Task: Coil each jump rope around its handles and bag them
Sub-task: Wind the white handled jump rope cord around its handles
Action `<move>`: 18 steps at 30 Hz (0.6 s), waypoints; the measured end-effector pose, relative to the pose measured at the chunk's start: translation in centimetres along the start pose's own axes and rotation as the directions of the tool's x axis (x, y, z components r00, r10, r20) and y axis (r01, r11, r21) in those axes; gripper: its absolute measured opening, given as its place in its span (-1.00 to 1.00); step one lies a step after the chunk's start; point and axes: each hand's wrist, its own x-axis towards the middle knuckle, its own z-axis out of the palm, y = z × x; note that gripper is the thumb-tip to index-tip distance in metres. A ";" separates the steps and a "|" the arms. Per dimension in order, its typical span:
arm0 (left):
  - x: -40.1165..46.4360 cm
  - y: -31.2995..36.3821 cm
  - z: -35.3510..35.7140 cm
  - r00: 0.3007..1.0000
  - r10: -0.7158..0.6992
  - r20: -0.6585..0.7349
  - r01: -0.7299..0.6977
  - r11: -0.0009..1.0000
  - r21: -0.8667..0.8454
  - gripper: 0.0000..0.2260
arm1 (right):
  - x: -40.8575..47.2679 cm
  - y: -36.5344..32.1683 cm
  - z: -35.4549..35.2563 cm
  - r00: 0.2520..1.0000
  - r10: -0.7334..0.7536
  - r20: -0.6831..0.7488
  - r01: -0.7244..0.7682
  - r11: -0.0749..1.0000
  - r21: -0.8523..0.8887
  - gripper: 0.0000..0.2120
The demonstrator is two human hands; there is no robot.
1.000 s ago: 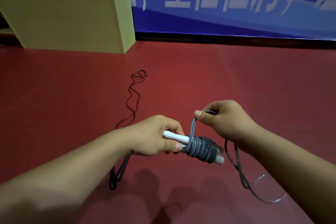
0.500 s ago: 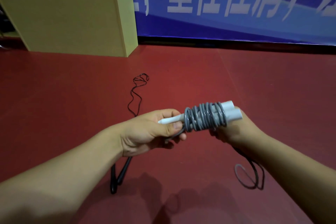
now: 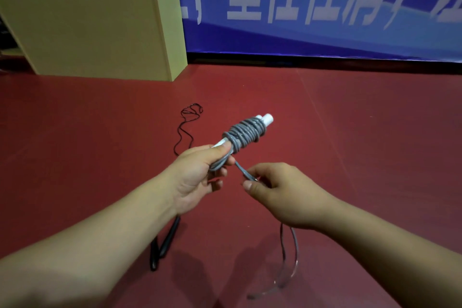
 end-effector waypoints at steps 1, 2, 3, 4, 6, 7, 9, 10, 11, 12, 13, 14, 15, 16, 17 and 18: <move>0.1 0.0 -0.1 1.000 -0.002 -0.017 0.002 1.000 0.026 -0.89 | -0.1 0.0 0.1 1.000 0.003 0.017 -0.002 1.000 -0.010 -0.86; 0.2 0.0 -0.2 0.999 0.004 -0.034 -0.002 0.999 0.054 -0.87 | -0.2 -0.1 0.2 1.000 0.007 0.030 -0.007 1.000 -0.018 -0.85; 0.4 -0.1 -0.4 0.998 0.014 -0.057 -0.009 0.996 0.083 -0.84 | -0.3 -0.2 0.2 0.999 0.012 0.041 -0.011 1.000 -0.027 -0.85; 0.6 -0.2 -0.6 0.996 0.028 -0.089 -0.017 0.993 0.117 -0.83 | -0.4 -0.3 0.2 0.999 0.016 0.048 -0.015 0.999 -0.039 -0.85; 0.9 -0.3 -1.1 0.984 0.068 -0.165 -0.030 0.976 0.217 -0.81 | -0.4 -0.3 0.2 0.999 0.017 0.035 -0.015 0.998 -0.063 -0.86; 1.1 -0.5 -1.4 0.976 0.091 -0.199 -0.033 0.960 0.279 -0.81 | -0.4 -0.3 0.0 1.000 0.018 0.021 -0.017 0.997 -0.069 -0.86; 1.2 -0.9 -2.0 0.960 0.145 -0.238 -0.035 0.910 0.413 -0.83 | -0.3 -0.5 -0.2 1.000 0.010 -0.005 -0.011 0.997 -0.074 -0.85; 1.2 -1.2 -2.3 0.956 0.169 -0.238 -0.037 0.879 0.476 -0.83 | -0.3 -0.6 -0.3 1.000 0.002 -0.014 -0.003 0.997 -0.076 -0.84; 1.1 -1.4 -2.4 0.955 0.185 -0.230 -0.035 0.845 0.534 -0.83 | -0.3 -0.6 -0.3 1.000 -0.005 -0.018 0.003 0.997 -0.080 -0.82; 1.1 -1.6 -2.4 0.956 0.198 -0.217 -0.035 0.810 0.585 -0.82 | -0.2 -0.6 -0.3 1.000 -0.011 -0.021 0.009 0.996 -0.085 -0.80; 1.0 -1.7 -2.5 0.957 0.209 -0.203 -0.037 0.777 0.629 -0.81 | -0.2 -0.6 -0.2 1.000 -0.015 -0.022 0.013 0.996 -0.088 -0.78; 1.0 -1.8 -2.5 0.957 0.220 -0.188 -0.041 0.745 0.665 -0.81 | -0.2 -0.5 -0.2 1.000 -0.016 -0.025 0.014 0.996 -0.089 -0.76; 0.9 -1.8 -2.5 0.958 0.227 -0.174 -0.043 0.717 0.696 -0.81 | -0.2 -0.5 -0.1 0.999 -0.016 -0.032 0.013 0.996 -0.088 -0.76; 0.9 -1.8 -2.5 0.960 0.227 -0.161 -0.042 0.693 0.720 -0.81 | -0.2 -0.5 -0.1 0.999 -0.013 -0.047 0.009 0.997 -0.082 -0.76; 0.9 -1.8 -2.5 0.965 0.219 -0.147 -0.041 0.674 0.737 -0.81 | -0.2 -0.4 -0.1 0.998 -0.006 -0.065 0.002 0.997 -0.072 -0.76; 0.8 -1.8 -2.5 0.970 0.208 -0.130 -0.041 0.660 0.750 -0.81 | -0.1 -0.4 -0.2 0.997 0.001 -0.080 -0.006 0.998 -0.062 -0.77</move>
